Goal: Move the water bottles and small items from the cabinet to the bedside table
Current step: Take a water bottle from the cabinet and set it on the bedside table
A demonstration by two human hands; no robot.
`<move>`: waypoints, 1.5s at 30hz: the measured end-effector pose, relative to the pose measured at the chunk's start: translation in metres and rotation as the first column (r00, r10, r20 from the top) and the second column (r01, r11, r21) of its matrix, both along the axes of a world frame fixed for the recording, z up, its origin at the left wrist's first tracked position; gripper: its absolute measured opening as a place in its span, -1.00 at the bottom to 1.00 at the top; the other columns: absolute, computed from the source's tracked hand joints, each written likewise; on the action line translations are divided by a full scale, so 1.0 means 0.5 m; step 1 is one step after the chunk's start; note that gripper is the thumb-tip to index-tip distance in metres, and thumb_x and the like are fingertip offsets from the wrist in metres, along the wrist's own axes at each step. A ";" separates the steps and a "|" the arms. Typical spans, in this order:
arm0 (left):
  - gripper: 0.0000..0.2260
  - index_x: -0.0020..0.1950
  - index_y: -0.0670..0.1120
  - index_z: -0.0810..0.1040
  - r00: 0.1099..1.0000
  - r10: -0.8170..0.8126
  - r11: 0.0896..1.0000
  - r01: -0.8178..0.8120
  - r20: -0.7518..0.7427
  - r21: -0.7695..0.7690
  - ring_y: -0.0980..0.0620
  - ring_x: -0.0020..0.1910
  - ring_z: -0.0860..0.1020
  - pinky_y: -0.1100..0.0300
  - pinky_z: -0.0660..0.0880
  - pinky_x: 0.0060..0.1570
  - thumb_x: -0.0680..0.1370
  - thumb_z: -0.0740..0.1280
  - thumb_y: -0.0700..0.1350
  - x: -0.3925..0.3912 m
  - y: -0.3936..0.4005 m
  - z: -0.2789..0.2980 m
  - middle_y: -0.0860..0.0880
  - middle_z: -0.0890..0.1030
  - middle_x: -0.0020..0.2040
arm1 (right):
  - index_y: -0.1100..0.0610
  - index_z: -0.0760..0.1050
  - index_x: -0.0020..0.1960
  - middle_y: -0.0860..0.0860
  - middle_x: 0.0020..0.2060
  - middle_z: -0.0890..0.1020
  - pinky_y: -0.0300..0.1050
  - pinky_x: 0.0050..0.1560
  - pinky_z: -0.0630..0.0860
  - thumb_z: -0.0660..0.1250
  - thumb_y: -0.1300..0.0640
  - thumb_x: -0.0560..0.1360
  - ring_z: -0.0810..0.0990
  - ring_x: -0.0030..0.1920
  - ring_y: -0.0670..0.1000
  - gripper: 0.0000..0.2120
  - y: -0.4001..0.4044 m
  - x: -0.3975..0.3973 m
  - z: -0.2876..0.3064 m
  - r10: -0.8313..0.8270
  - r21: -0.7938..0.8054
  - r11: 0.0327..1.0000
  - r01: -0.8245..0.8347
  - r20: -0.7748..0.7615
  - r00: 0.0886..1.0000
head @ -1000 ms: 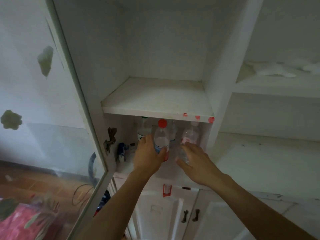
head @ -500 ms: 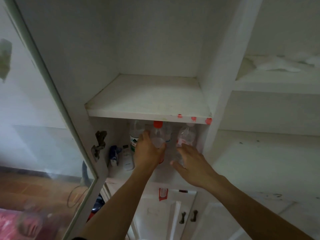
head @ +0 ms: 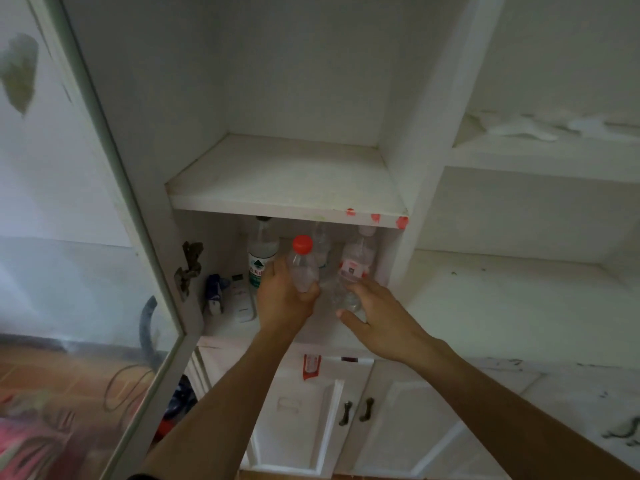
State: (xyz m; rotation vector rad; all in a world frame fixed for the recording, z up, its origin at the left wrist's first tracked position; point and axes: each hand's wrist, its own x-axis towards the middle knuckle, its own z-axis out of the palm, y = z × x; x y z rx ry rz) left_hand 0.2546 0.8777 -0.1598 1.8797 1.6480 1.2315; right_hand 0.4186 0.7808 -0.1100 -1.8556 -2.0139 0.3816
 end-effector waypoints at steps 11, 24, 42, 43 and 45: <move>-0.46 0.18 -0.11 0.46 1.000 0.012 0.995 -0.010 -0.020 0.096 -0.02 -0.03 0.47 0.18 0.37 -0.12 0.32 0.55 0.07 -0.061 -0.141 0.052 -0.02 0.49 0.02 | 0.09 0.28 0.49 0.06 0.43 0.39 -0.05 0.39 0.33 0.23 -0.17 0.57 0.38 0.39 0.04 -0.42 -0.061 -0.028 -0.016 0.012 -0.115 0.993 -0.018 -0.058 0.998; -0.50 0.10 0.02 0.40 0.957 0.274 0.954 -0.258 -0.094 0.152 0.13 -0.12 0.43 0.29 0.42 -0.16 0.30 0.50 0.17 -0.103 -0.394 0.137 0.07 0.45 -0.02 | 0.05 0.33 0.44 0.04 0.38 0.45 -0.21 0.14 0.34 0.23 -0.14 0.59 0.48 0.28 0.01 -0.51 -0.152 -0.044 -0.045 0.252 -0.180 0.937 -0.300 -0.245 0.936; -0.47 0.01 -0.12 0.46 0.658 0.751 0.653 -0.728 -0.058 0.208 -0.07 -0.14 0.50 -0.10 0.51 -0.18 0.24 0.41 0.22 -0.171 -0.963 0.172 -0.04 0.54 -0.09 | 0.16 0.58 0.06 0.14 -0.12 0.68 -0.03 -0.11 0.49 0.11 -0.13 0.64 0.64 -0.07 0.13 -0.58 -0.551 -0.256 -0.080 -0.004 -0.433 0.506 -0.746 -0.866 0.500; -0.46 0.02 -0.12 0.46 0.635 0.771 0.629 -0.747 -0.048 0.213 -0.06 -0.14 0.50 -0.09 0.51 -0.18 0.23 0.42 0.23 -0.185 -1.001 0.173 -0.03 0.53 -0.09 | 0.15 0.58 0.06 0.12 -0.13 0.69 -0.03 -0.12 0.50 0.10 -0.12 0.65 0.65 -0.08 0.11 -0.59 -0.582 -0.279 -0.079 0.007 -0.433 0.488 -0.758 -0.867 0.499; -0.49 0.03 -0.11 0.46 0.593 0.804 0.584 -0.778 -0.038 0.230 -0.04 -0.13 0.50 -0.07 0.52 -0.18 0.25 0.46 0.18 -0.212 -1.074 0.174 -0.01 0.53 -0.08 | 0.16 0.56 0.06 0.13 -0.13 0.69 -0.05 -0.15 0.51 0.08 -0.11 0.65 0.65 -0.10 0.11 -0.59 -0.641 -0.320 -0.073 0.022 -0.435 0.446 -0.783 -0.869 0.495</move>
